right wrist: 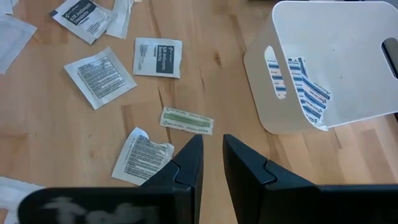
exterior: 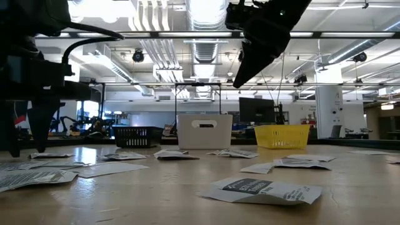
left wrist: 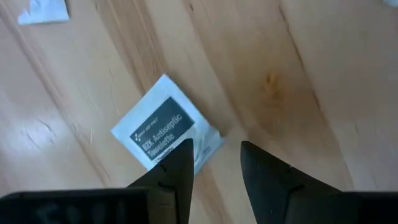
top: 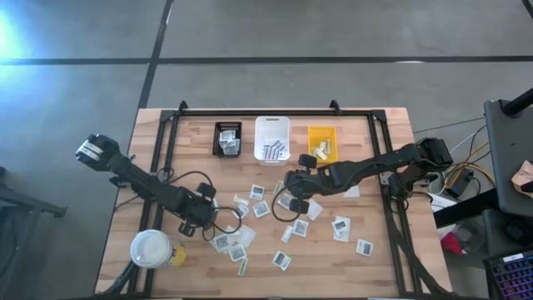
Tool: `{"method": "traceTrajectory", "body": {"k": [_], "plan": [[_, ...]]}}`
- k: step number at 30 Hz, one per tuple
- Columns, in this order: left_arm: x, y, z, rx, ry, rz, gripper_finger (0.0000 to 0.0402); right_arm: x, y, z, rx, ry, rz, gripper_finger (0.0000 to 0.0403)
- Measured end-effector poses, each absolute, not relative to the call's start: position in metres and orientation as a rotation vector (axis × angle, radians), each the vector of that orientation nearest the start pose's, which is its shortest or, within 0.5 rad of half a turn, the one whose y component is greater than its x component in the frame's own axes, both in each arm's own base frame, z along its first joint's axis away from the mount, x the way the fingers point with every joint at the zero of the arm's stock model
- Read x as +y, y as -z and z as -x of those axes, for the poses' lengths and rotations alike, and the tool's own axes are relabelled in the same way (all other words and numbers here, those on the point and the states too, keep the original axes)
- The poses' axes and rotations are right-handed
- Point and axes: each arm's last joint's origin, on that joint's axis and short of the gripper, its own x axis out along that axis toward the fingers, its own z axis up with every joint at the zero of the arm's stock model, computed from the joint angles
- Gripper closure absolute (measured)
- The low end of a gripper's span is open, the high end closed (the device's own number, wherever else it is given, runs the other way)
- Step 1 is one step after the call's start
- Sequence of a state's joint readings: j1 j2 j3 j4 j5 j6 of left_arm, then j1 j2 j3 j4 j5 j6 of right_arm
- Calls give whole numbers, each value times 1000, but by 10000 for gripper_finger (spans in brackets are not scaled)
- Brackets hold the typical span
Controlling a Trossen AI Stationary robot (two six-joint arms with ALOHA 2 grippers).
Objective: Pick & Place First Aid Supplies
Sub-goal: Put the towelette pack into the black basket
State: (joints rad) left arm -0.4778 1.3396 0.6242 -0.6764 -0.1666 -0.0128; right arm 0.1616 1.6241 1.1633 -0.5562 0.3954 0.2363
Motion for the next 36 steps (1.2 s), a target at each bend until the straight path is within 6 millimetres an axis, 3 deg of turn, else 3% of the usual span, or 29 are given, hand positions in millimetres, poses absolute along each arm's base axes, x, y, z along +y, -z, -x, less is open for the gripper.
{"method": "traceTrajectory", "body": {"k": [12,23,36], "plan": [[-84,-140,-177,1313,252,-412,276,42,-232,-328,933,325,60,346],[-80,-134,-175,1331,246,-386,326,42,-232,-329,931,325,59,346],[-79,-132,-174,1336,181,-328,339,42,-232,-329,929,325,59,346]]}}
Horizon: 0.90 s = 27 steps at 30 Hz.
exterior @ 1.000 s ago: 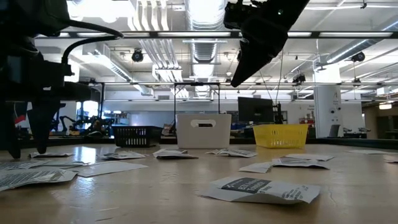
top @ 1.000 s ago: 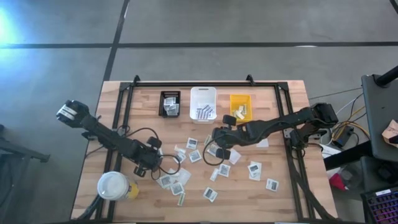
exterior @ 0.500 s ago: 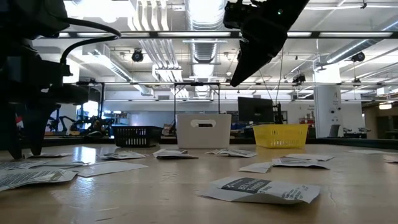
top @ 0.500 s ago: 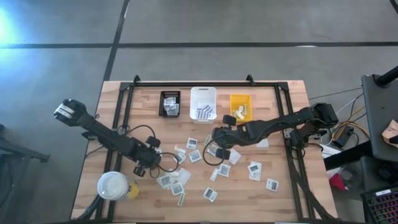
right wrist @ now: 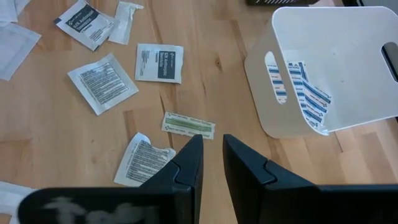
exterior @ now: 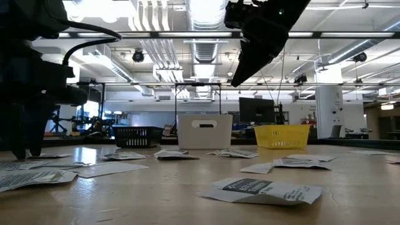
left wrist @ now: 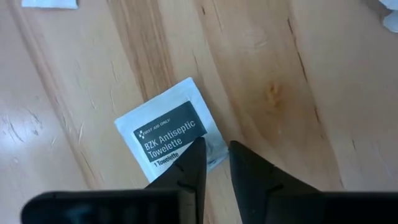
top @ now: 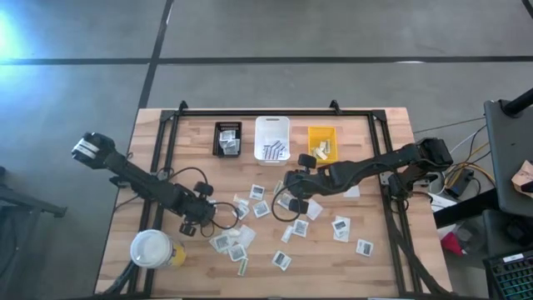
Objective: Pick & Place First Aid Supplies
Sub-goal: Put the towelette pack into the black basket
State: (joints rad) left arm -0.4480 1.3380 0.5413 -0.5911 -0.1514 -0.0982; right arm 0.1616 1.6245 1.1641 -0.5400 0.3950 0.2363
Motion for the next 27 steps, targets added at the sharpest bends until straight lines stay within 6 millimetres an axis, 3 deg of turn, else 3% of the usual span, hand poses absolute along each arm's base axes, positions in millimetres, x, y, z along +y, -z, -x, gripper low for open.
{"method": "traceTrajectory", "body": {"k": [13,27], "plan": [[-85,-150,-188,1277,168,-308,398,42,-232,-329,931,324,61,346],[-90,-171,-199,1246,161,-292,401,44,-232,-328,935,321,56,346]]}}
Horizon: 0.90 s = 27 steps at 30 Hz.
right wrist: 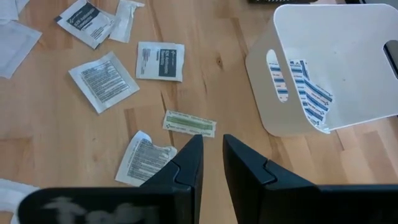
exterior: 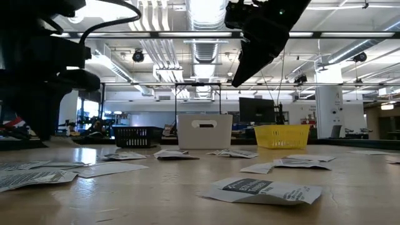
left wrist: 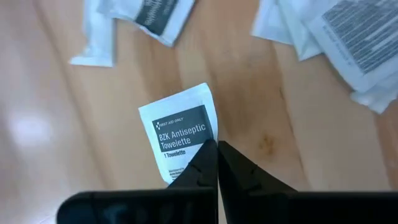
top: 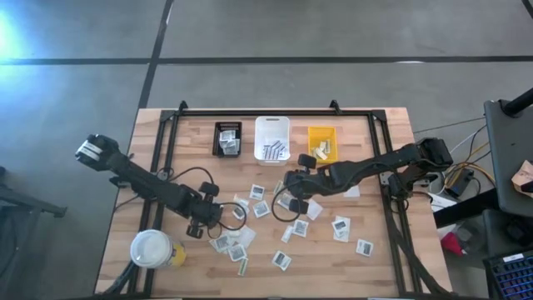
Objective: Pick & Place First Aid Supplies
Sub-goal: Put the towelette pack into the black basket
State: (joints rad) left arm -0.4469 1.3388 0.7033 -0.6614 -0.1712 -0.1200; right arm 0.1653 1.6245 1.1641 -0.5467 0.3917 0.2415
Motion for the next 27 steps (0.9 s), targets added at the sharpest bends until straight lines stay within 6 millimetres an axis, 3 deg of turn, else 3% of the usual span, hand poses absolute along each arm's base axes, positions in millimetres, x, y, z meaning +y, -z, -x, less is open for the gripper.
{"method": "traceTrajectory", "body": {"k": [13,27], "plan": [[-82,-193,-202,1188,-20,-375,401,64,-235,-305,1042,330,64,346],[-23,-227,-204,994,-457,-479,401,67,-246,-292,1017,379,130,346]]}}
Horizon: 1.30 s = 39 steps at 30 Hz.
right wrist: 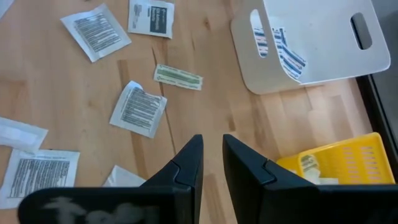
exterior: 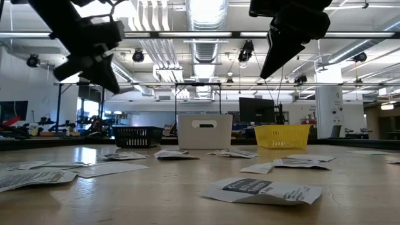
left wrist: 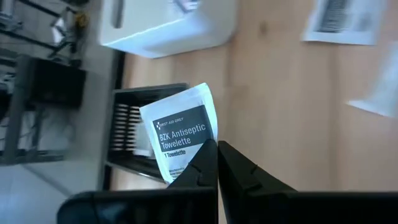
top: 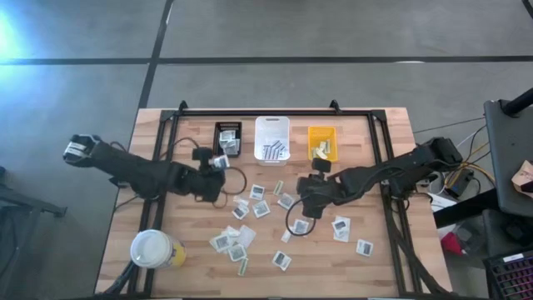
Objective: Pick & Place First Aid Supplies
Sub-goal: Put the towelette pack into the black basket
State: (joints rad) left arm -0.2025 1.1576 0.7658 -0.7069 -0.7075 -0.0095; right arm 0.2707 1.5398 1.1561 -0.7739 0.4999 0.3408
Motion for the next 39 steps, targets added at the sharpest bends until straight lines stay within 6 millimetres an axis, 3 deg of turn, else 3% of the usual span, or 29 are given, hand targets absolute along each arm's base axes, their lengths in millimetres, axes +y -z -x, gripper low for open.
{"method": "traceTrajectory", "body": {"k": [13,20,39], "plan": [[50,-220,-225,1046,-668,-469,401,64,-245,-292,1001,426,156,346],[81,-208,-232,1047,-624,-315,402,64,-245,-292,1000,426,155,346],[93,-178,-245,1126,-614,-259,402,64,-245,-292,990,439,99,346]]}}
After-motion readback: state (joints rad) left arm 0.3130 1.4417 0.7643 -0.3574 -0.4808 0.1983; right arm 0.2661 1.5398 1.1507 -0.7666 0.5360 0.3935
